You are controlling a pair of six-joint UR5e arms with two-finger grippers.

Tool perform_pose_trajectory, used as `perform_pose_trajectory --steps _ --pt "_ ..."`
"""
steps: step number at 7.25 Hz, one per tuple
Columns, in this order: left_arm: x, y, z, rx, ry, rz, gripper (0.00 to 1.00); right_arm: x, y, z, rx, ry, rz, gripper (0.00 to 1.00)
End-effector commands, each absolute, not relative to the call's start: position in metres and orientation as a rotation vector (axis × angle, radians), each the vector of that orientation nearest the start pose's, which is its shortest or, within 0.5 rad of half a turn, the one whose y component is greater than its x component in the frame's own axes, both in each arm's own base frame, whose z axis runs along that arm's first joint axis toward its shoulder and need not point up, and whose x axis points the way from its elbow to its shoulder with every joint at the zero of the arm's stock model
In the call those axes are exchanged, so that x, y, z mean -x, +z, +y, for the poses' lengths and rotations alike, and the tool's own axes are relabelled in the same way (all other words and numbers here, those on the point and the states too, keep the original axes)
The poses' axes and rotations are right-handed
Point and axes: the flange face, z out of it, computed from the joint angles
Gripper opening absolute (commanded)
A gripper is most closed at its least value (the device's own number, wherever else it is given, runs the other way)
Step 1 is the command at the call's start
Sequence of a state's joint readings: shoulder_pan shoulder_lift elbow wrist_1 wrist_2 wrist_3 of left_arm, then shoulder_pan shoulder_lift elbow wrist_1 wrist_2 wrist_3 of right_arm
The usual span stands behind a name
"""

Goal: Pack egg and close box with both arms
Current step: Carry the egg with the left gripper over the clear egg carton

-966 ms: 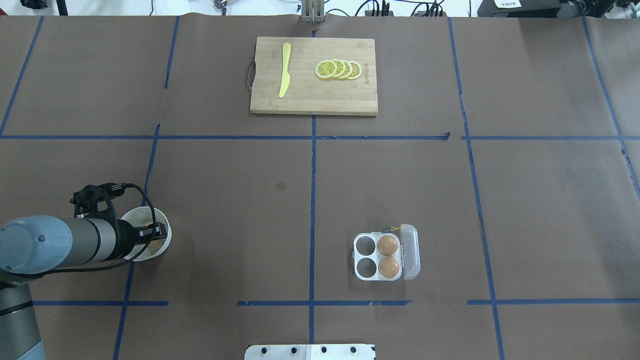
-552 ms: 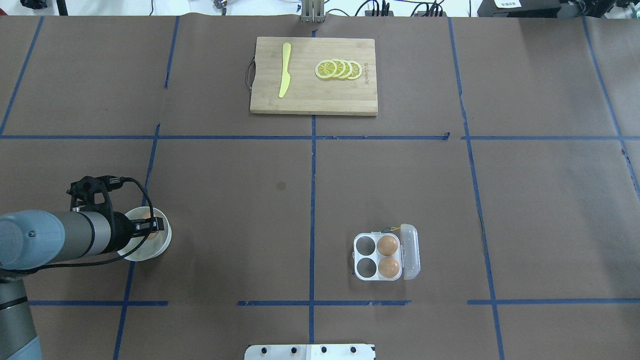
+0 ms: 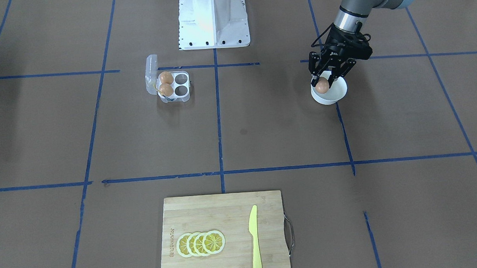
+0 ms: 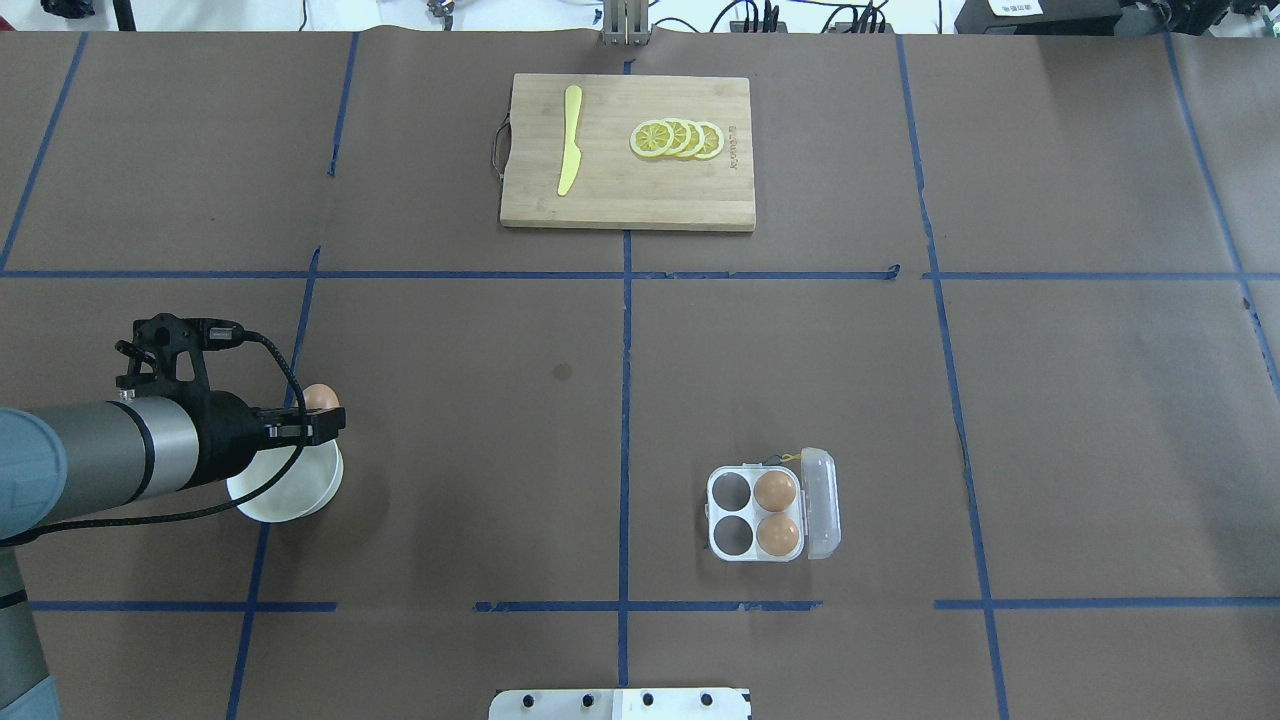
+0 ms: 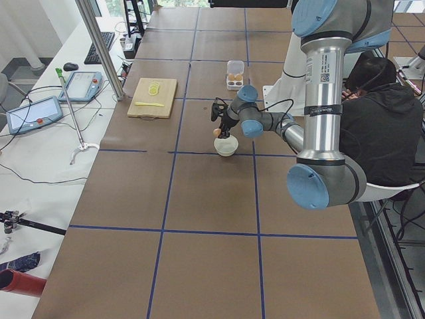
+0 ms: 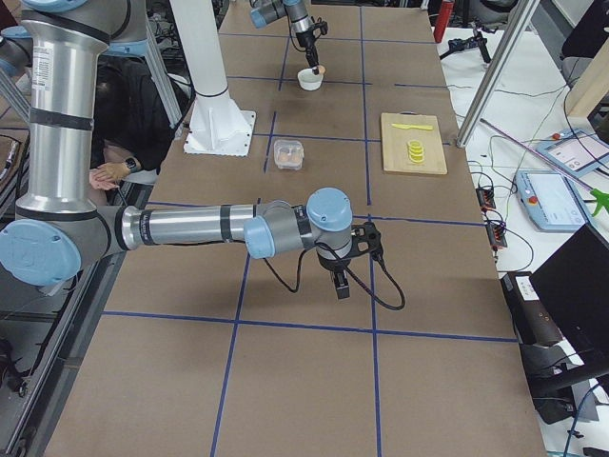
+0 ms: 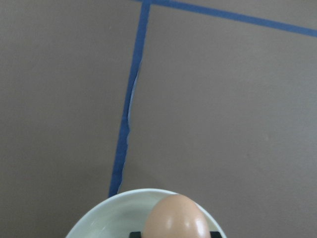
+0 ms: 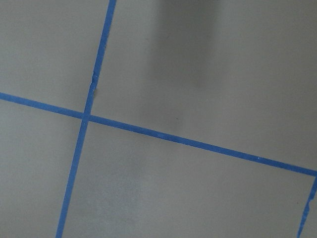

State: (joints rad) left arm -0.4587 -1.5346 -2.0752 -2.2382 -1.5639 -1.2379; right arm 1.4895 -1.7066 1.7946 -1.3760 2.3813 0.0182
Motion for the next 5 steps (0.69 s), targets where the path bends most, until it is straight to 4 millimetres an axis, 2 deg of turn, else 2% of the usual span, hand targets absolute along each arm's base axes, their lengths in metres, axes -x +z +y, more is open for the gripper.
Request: perform_pose_trajectory --steps 1,2,3,4,5 --pt "-0.371 0.295 -0.341 -0.77 0.074 1.117 0.0 -0.025 0.587 -0.452 -0.227 -0.172 -0.819 1.0" --pt "-0.398 0.246 -0.352 -0.912 0.194 1.132 0.0 -0.026 0.588 -0.451 -0.226 -0.17 -0.818 1.0" --pt "-0.426 0.208 -0.366 -0.966 0.207 1.176 0.0 -0.027 0.588 -0.451 -0.228 -0.169 -0.818 1.0" --pt "-0.464 0.202 -0.36 -0.981 0.236 1.233 0.0 -0.029 0.588 -0.451 -0.229 -0.164 -0.818 1.0" --pt "-0.487 0.203 -0.354 -1.108 0.343 1.253 0.0 -0.029 0.589 -0.45 -0.226 -0.162 -0.817 1.0"
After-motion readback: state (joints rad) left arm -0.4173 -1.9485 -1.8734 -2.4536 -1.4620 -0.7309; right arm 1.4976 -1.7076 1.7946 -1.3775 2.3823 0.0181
